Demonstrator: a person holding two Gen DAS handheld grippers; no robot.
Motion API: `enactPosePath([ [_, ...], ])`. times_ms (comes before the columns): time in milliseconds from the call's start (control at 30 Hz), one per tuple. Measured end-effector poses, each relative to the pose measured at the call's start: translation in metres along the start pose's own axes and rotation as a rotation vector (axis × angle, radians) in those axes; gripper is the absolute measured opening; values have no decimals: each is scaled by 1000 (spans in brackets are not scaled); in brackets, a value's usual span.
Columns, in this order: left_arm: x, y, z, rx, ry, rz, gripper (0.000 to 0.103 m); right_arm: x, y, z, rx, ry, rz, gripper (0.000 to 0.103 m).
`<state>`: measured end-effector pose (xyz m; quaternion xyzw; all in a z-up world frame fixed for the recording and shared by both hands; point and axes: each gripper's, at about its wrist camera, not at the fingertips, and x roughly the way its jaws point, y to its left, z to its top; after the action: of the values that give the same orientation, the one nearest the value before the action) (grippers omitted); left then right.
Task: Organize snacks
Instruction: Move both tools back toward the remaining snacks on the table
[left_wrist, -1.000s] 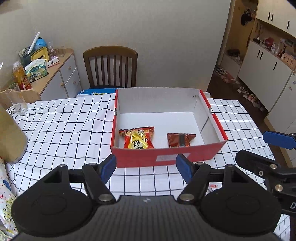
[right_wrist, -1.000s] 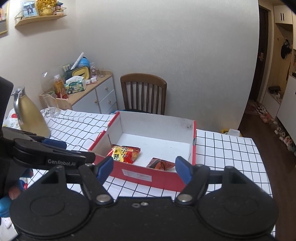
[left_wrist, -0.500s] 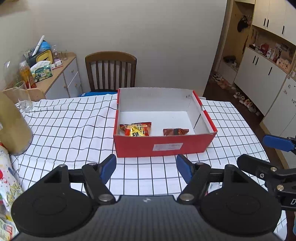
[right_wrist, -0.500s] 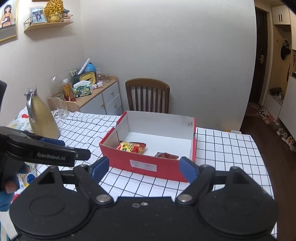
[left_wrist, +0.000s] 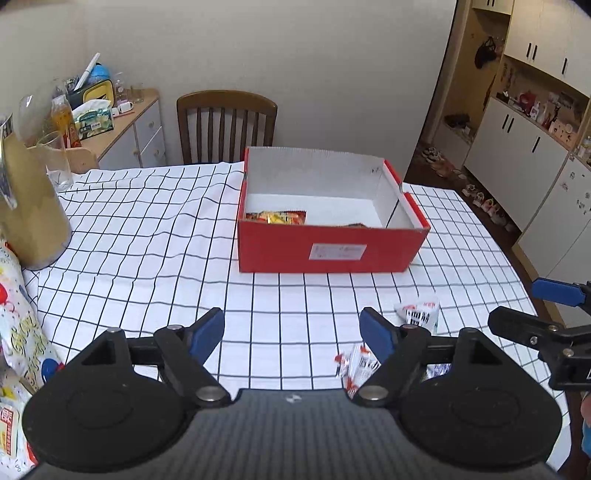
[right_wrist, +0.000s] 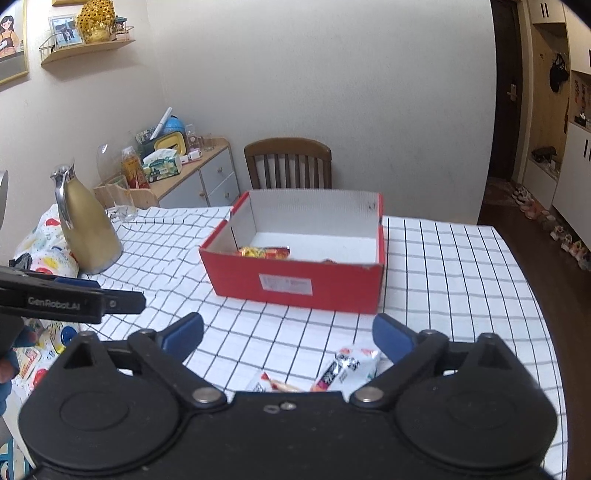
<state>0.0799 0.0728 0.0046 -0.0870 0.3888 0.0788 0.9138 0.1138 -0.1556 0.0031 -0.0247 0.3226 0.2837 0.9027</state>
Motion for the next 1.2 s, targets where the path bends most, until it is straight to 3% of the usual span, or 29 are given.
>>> enactPosePath([
  [500, 29, 27, -71, -71, 121, 43, 86, 11, 4, -69, 0, 82, -5, 103],
  [700, 50, 36, -93, -96, 191, 53, 86, 24, 6, -90, 19, 168, 21, 103],
  [1200, 75, 62, -110, -166, 259, 44, 86, 56, 32, -110, -60, 284, 125, 95],
])
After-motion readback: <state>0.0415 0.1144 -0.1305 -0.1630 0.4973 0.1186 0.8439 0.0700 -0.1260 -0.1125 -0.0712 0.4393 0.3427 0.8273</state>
